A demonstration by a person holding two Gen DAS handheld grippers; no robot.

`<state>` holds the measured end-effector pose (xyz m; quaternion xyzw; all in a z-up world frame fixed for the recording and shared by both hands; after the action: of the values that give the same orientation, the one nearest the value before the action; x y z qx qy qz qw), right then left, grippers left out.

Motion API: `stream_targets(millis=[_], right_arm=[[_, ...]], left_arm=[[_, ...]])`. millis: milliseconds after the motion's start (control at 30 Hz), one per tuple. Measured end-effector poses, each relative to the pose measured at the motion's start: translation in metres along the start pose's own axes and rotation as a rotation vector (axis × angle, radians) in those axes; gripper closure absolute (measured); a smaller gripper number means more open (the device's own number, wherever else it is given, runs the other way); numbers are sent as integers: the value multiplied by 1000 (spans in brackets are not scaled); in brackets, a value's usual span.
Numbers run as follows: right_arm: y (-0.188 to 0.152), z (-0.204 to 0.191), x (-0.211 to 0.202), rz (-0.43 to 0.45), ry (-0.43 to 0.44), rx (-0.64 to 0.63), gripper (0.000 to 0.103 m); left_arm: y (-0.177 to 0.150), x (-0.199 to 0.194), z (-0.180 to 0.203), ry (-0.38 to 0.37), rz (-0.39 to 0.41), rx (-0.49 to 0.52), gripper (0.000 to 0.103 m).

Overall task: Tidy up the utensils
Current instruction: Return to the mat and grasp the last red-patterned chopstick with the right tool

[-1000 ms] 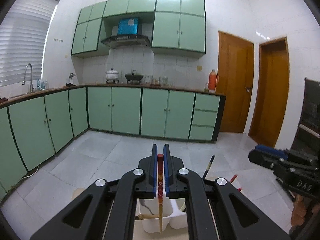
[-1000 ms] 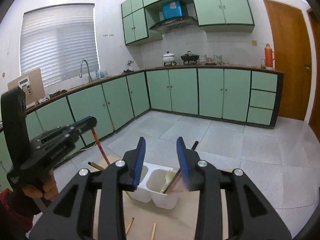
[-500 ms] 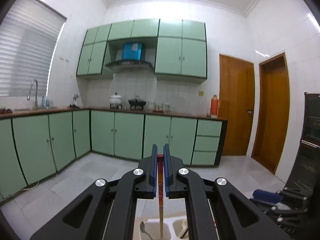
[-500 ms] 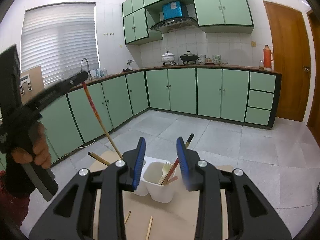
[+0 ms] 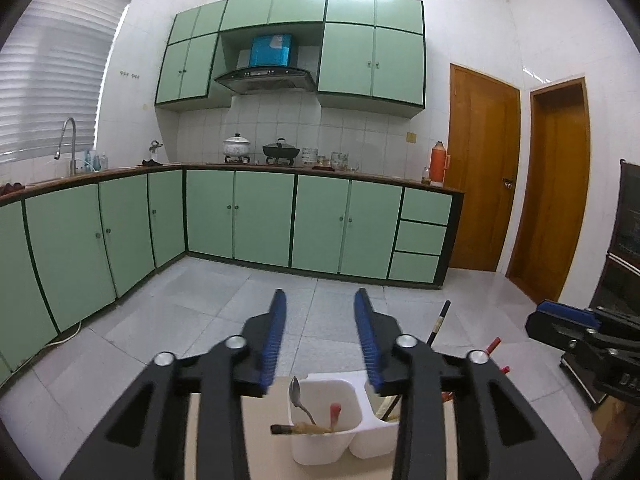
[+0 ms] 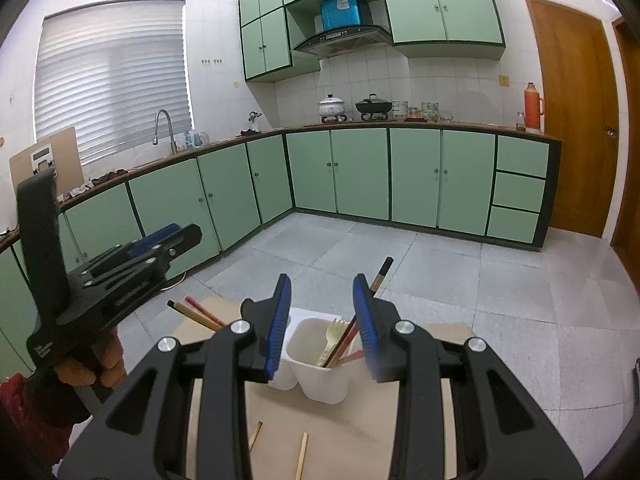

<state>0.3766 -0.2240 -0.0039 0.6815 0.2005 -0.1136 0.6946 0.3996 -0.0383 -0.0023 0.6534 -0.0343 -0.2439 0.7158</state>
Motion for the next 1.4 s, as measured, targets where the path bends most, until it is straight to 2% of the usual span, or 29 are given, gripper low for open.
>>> stream_targets(millis=[100, 200, 300, 367, 433, 533, 633, 767, 967, 1100, 1167, 1300, 1367, 1400], right_arm=[[-2, 1, -5, 6, -1, 6, 70], [-7, 6, -15, 18, -8, 20, 64], [-25, 10, -34, 27, -16, 26, 53], [-40, 12, -44, 28, -27, 21, 37], [-62, 14, -55, 21, -46, 32, 23], [-103, 15, -67, -19, -66, 36, 18], [-149, 12, -72, -77, -81, 23, 17], [-208, 7, -75, -168, -87, -10, 17], [-272, -5, -84, -256, -85, -19, 27], [-302, -22, -91, -273, -80, -61, 37], [-312, -26, -91, -288, -77, -67, 51], [-324, -33, -88, -323, -56, -77, 64], [-326, -35, -87, -332, -49, -81, 75], [-326, -35, -87, -334, -49, -85, 76]], left_arm=[[-1, -14, -1, -1, 1, -20, 60], [-9, -34, -1, 8, -11, -31, 54], [-26, -57, 7, 11, -33, -11, 42], [-48, -74, 13, 4, -62, -17, 34], [-72, -86, 18, -7, -105, -32, 31], [-116, -101, 27, -10, -179, -50, 26], [-155, -109, 28, -13, -254, -85, 25], [-209, -117, 30, 17, -353, -62, 25], [-265, -131, 25, 51, -447, -108, 25], [-281, -140, 25, 84, -451, -124, 25], [-285, -144, 27, 86, -450, -133, 25], [-290, -149, 36, 80, -447, -111, 25], [-292, -150, 42, 74, -451, -94, 25], [-291, -150, 44, 70, -453, -93, 25]])
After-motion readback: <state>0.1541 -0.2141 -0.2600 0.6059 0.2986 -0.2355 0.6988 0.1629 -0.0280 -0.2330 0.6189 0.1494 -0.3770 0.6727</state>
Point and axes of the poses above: each gripper's, at about its wrist camera, not at the fingertips, and x roughly the way its jaws point, z to its right, y to its top, the point moved 10 cm from there along x, roughly the way its jaws point, and after that the axes turned 11 degrees about -y, right-handed, at the moved point
